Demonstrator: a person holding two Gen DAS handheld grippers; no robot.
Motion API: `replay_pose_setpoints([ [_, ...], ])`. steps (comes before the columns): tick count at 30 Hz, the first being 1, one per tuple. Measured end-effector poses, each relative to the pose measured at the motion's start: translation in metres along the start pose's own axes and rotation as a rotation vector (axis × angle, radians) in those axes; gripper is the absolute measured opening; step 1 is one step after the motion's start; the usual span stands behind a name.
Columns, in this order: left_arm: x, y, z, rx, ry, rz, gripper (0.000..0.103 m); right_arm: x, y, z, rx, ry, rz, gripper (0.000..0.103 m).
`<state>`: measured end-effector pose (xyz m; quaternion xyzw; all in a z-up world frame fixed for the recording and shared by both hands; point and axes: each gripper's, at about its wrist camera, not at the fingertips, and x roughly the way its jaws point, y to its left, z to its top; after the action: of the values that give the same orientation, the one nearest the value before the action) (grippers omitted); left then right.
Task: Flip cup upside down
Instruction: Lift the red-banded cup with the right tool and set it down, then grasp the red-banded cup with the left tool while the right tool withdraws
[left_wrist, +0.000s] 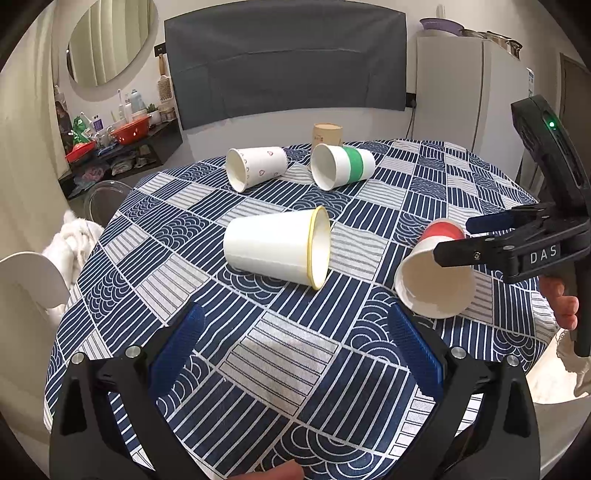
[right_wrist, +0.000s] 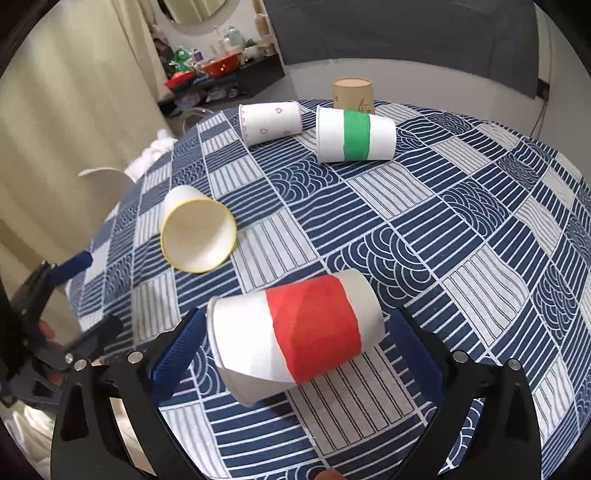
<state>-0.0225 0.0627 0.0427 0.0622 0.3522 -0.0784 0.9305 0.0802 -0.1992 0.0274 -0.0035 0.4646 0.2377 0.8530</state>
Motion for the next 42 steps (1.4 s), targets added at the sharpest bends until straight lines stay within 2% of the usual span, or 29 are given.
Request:
replay_pose_setpoints([
  [6,0.003,-0.005,0.000,0.023,0.010,0.026,0.097,-0.013,-0.009,0.002,0.034,-0.033,0.045,0.095],
  [8,0.004,-0.005,0.001,0.020,0.025,0.010,0.097,-0.022,-0.012,0.003,0.033,-0.057,0.049,0.095],
  [13,0.007,-0.010,0.006,0.035,0.053,0.022,0.097,-0.038,-0.026,0.004,0.063,-0.089,0.050,0.095],
  [18,0.005,-0.016,0.019,0.047,0.082,0.011,0.097,-0.039,-0.052,-0.002,0.126,-0.072,0.019,0.095],
  [22,0.005,-0.028,0.035,0.097,0.121,-0.020,0.097,-0.045,-0.075,-0.009,0.147,-0.071,-0.005,0.095],
  [24,0.005,-0.035,0.045,0.127,0.135,-0.063,0.097,-0.049,-0.086,-0.014,0.153,-0.068,0.000,0.095],
  [32,0.017,-0.072,0.079,0.265,0.235,-0.135,0.097,-0.061,-0.123,-0.034,0.144,-0.053,0.004,0.095],
  [36,0.027,-0.095,0.091,0.366,0.257,-0.118,0.097,-0.062,-0.133,-0.042,0.123,-0.032,0.037,0.095],
  [42,0.058,-0.125,0.101,0.479,0.355,-0.089,0.097,-0.059,-0.143,-0.052,0.102,0.001,0.079,0.095],
])
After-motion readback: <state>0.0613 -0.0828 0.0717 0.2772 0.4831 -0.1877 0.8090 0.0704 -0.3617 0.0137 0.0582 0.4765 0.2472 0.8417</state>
